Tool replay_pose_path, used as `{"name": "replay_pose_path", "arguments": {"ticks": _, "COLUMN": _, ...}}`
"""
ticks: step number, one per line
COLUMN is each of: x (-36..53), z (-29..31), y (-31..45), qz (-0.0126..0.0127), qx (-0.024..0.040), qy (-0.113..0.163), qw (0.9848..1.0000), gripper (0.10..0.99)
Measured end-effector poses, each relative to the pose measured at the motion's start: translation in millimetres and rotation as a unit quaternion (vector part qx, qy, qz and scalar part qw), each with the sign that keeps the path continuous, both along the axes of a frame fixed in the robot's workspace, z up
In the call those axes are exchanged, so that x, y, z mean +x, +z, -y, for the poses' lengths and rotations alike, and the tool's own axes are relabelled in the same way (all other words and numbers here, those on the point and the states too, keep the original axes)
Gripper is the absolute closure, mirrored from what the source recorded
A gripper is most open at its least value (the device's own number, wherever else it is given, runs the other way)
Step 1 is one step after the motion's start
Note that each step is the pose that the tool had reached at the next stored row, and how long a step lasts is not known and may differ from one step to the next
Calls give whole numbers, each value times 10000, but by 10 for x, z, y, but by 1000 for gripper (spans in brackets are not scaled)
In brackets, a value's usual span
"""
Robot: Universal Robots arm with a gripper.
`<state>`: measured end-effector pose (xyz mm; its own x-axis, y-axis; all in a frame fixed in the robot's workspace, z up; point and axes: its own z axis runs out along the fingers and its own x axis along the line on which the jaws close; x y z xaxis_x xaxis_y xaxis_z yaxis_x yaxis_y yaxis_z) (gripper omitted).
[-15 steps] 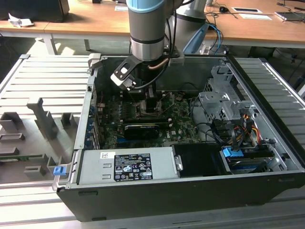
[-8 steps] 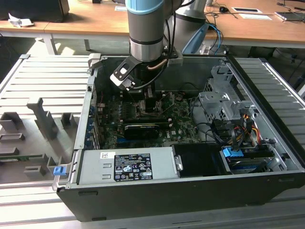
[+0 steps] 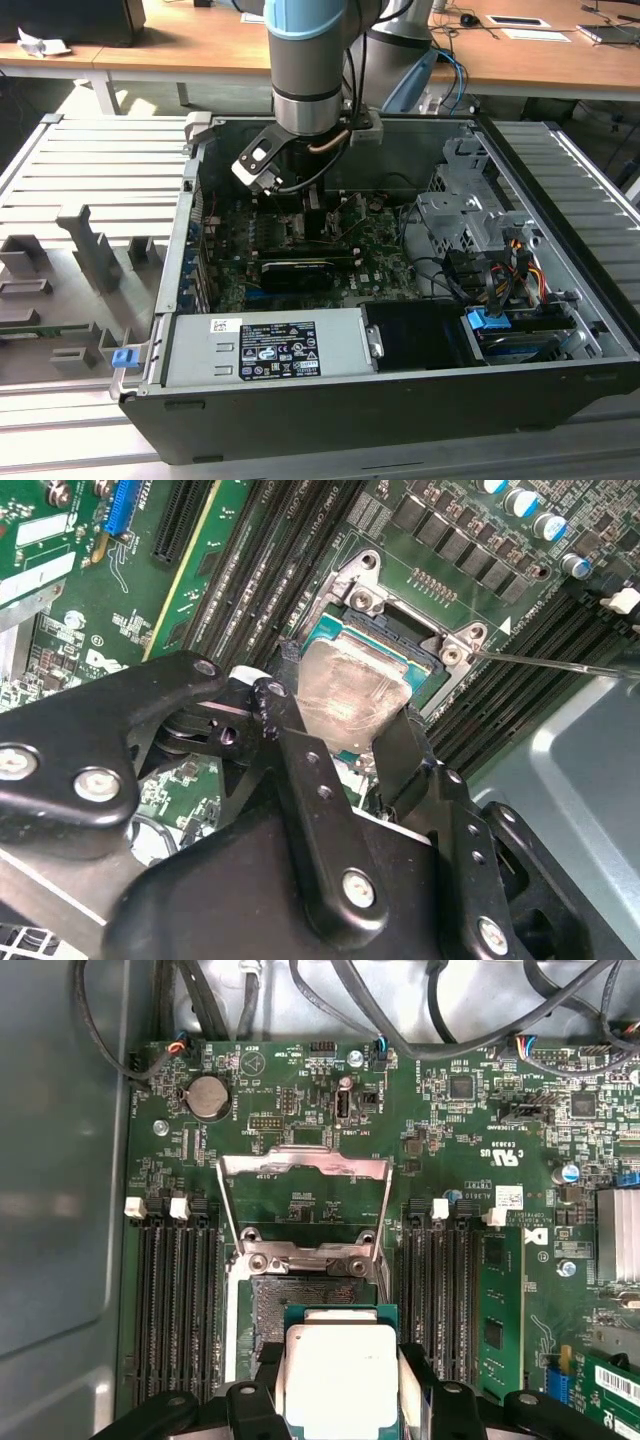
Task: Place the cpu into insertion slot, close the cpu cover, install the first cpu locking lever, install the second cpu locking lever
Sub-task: 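Place the cpu into insertion slot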
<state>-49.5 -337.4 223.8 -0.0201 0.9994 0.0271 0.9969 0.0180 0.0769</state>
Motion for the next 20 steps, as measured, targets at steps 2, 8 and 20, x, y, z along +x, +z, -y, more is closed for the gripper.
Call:
{"name": "replay_pose_path", "arguments": {"ticks": 2, "x": 0, "z": 0, "y": -6, "qz": 1, "qx": 1, "qy": 0, "qw": 10000, "gripper": 549}}
{"name": "replay_pose_path", "arguments": {"ticks": 8, "x": 0, "z": 0, "y": -17, "qz": 1, "qx": 1, "qy": 0, "qw": 10000, "gripper": 549}}
{"name": "replay_pose_path", "arguments": {"ticks": 20, "x": 1, "z": -1, "y": -38, "qz": 0, "qx": 1, "qy": 0, "qw": 10000, "gripper": 549}}
